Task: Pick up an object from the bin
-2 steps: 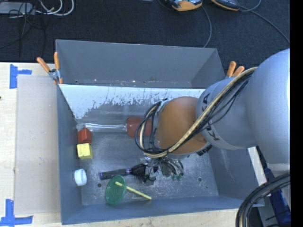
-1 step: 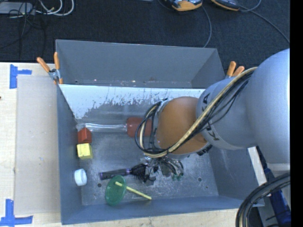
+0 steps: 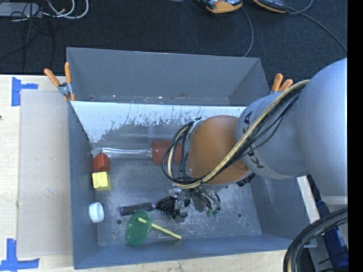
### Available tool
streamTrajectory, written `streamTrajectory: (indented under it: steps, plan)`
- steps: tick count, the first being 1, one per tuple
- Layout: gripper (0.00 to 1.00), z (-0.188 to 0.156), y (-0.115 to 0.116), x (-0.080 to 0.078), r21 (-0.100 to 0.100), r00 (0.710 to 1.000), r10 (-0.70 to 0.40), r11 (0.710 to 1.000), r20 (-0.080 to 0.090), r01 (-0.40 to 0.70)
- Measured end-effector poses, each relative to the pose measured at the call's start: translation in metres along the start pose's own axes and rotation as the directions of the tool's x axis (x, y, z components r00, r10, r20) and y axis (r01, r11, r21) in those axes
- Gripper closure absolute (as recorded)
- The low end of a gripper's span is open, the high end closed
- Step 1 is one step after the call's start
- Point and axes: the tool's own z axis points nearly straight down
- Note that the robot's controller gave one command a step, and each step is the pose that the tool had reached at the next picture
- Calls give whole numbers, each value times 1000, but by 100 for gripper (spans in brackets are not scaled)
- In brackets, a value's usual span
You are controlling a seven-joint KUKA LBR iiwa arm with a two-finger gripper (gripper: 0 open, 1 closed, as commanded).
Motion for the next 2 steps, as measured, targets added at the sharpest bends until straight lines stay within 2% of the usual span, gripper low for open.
streamTrajectory:
  steps: [1,2]
  plan:
    - [100,-15,0,1,0,1000,1,1000,-4,-1]
    - [100,-24,0,-1,0,1000,2,1000,2,-2]
